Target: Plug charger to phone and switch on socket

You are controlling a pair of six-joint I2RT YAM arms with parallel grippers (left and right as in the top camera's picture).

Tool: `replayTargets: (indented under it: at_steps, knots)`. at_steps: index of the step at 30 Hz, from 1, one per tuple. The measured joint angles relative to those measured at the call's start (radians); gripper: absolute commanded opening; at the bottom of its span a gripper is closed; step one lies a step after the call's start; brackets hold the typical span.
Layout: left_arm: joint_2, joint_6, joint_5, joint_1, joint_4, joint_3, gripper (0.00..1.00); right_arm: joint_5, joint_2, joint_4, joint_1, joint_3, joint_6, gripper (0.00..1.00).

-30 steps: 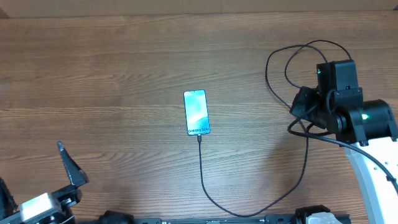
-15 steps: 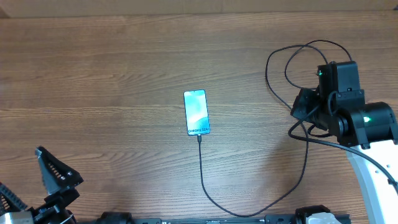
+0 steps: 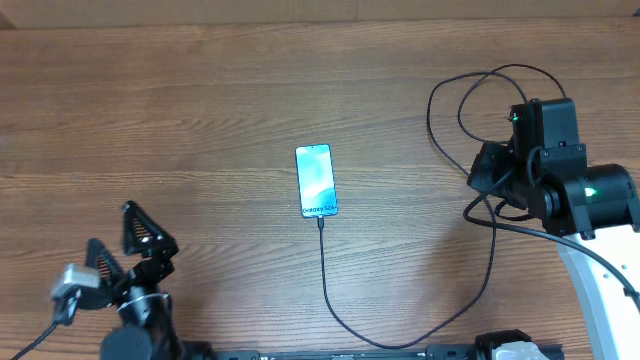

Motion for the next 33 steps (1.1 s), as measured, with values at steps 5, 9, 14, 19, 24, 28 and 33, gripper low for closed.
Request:
replayTargets:
  at_steps: [5,9,14,19,24,28,33]
  knots:
    - [0.001,-0.025,0.002,0.000,0.133,-0.209,0.99,0.000,0.000,-0.001,0.000,0.000,0.000,0.04]
    - [0.000,0.019,0.049,0.000,0.322,-0.333,1.00,0.000,0.000,-0.019,0.000,0.000,0.000,0.04]
    - [0.000,0.152,0.129,0.000,0.280,-0.354,1.00,-0.001,0.000,-0.015,0.000,0.000,0.000,0.23]
    - [0.001,0.203,0.144,0.000,0.246,-0.357,1.00,-0.001,0.000,-0.030,0.000,0.000,-0.003,1.00]
    - [0.000,0.220,0.151,0.000,0.246,-0.357,1.00,-0.001,0.000,-0.052,0.000,0.000,-0.006,1.00]
    - [0.001,0.220,0.155,0.000,0.245,-0.357,0.99,-0.001,0.000,-0.052,0.000,0.000,-0.006,1.00]
    - [0.001,0.222,0.155,0.000,0.245,-0.357,1.00,0.000,0.000,-0.053,0.000,0.000,-0.006,1.00]
